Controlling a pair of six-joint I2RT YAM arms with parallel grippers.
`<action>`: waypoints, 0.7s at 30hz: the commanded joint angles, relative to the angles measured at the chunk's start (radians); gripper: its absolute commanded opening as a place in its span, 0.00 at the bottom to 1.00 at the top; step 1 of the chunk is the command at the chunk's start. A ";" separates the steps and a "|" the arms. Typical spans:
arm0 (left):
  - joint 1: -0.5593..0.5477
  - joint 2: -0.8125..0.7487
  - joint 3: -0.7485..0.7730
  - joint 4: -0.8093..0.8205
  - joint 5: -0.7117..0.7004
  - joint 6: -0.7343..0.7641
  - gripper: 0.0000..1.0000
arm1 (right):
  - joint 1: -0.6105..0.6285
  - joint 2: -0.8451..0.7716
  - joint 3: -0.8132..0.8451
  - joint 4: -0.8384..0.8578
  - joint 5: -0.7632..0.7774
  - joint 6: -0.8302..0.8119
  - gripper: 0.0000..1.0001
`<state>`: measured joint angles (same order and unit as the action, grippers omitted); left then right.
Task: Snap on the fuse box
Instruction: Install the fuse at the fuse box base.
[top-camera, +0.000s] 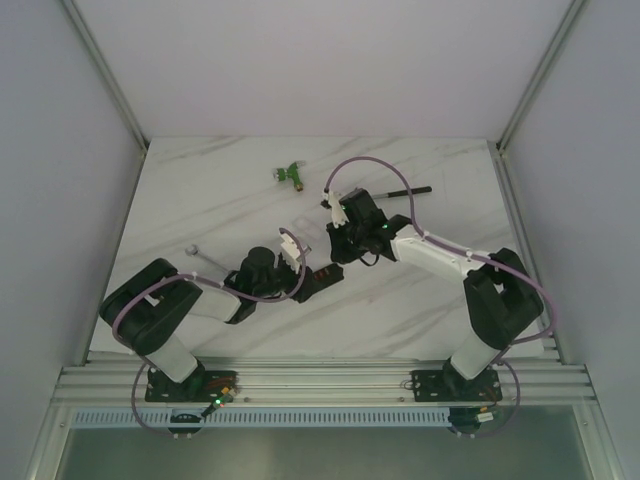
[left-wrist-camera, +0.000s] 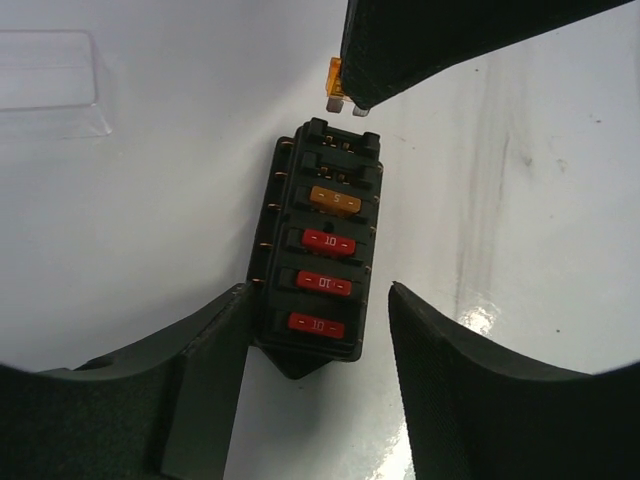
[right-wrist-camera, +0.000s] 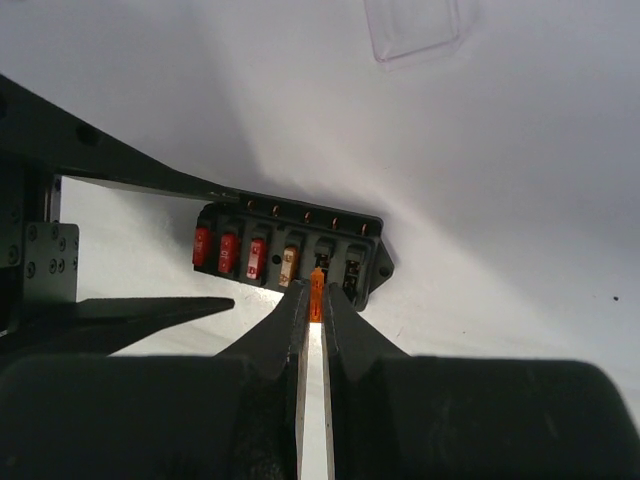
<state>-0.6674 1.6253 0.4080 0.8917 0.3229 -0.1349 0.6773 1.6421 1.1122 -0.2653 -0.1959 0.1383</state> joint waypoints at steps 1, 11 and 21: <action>-0.006 -0.011 -0.008 -0.049 -0.057 0.047 0.65 | 0.011 0.027 0.049 -0.026 0.035 -0.002 0.00; -0.030 -0.002 0.009 -0.082 -0.086 0.080 0.60 | 0.019 0.046 0.070 -0.045 0.059 0.001 0.00; -0.046 0.014 0.019 -0.102 -0.109 0.093 0.60 | 0.053 0.085 0.122 -0.123 0.114 0.000 0.00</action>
<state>-0.7071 1.6165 0.4160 0.8536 0.2310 -0.0673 0.7078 1.7042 1.1873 -0.3408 -0.1268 0.1379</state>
